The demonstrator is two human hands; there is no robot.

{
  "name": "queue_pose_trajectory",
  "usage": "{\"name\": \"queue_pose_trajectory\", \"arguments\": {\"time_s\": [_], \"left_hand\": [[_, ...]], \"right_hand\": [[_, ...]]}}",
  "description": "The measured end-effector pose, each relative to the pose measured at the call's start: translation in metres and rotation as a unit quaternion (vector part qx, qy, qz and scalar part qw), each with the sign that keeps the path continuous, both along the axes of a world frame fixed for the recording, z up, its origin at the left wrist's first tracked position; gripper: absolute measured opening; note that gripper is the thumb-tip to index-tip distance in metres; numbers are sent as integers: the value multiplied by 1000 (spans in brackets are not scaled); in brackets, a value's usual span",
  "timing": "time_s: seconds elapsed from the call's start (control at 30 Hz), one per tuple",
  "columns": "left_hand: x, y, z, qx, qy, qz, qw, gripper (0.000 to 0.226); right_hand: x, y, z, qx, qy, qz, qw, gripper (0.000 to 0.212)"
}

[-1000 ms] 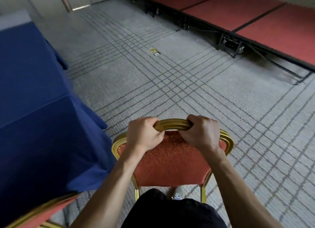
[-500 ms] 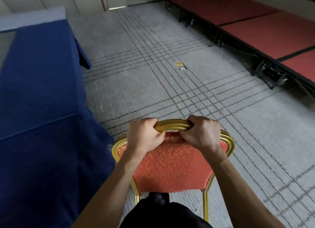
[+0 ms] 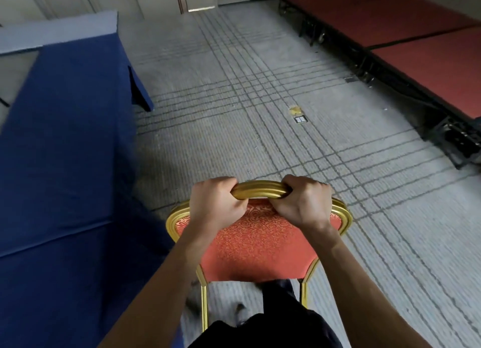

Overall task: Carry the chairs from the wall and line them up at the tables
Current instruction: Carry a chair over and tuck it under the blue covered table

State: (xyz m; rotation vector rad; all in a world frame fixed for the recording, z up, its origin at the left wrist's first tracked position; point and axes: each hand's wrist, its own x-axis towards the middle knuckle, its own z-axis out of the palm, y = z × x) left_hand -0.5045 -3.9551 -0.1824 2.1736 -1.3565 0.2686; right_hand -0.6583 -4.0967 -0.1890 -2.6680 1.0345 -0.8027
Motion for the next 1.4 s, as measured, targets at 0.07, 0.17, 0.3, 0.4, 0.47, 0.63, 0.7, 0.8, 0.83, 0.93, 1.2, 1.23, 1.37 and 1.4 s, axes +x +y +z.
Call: {"name": "queue_pose_trajectory", "arguments": {"time_s": [0.07, 0.17, 0.3, 0.4, 0.47, 0.63, 0.7, 0.8, 0.83, 0.93, 1.2, 1.23, 1.37, 1.4], "left_hand": [[25, -23, -1, 10, -4, 23, 1000, 39], [67, -62, -4, 10, 9, 63, 998, 39], [115, -98, -6, 5, 30, 138, 990, 33], [149, -113, -6, 1, 38, 199, 979, 23], [177, -120, -2, 0, 40, 224, 974, 23], [263, -132, -5, -15, 65, 280, 958, 21], [303, -132, -11, -14, 70, 306, 949, 21], [359, -130, -13, -17, 84, 335, 938, 20], [374, -129, -13, -20, 92, 345, 934, 19], [418, -131, -4, -22, 83, 364, 928, 21], [506, -116, 1, -30, 85, 456, 885, 18], [516, -112, -2, -32, 87, 474, 875, 22], [551, -101, -10, -26, 96, 540, 836, 35], [563, -99, -11, -26, 94, 560, 823, 36]], "right_hand": [[31, -29, -4, -1, -4, 22, 1000, 25], [87, -80, -10, -1, -4, 65, 998, 25], [157, -132, -10, 7, -19, 131, 991, 24], [207, -155, -7, -22, -42, 179, 983, 25], [246, -167, -3, -30, -45, 199, 979, 28], [359, -189, -4, -52, -25, 258, 964, 37], [412, -192, -10, -49, -21, 279, 959, 40], [477, -190, -12, -40, -2, 307, 951, 46], [497, -191, -11, -43, -8, 317, 947, 48], [549, -190, 1, -27, -33, 347, 937, 43], [677, -177, 0, -27, -64, 439, 896, 39], [695, -172, -4, -27, -61, 455, 888, 38], [762, -155, -17, -16, -66, 510, 857, 36], [782, -149, -20, -8, -68, 527, 847, 36]]}}
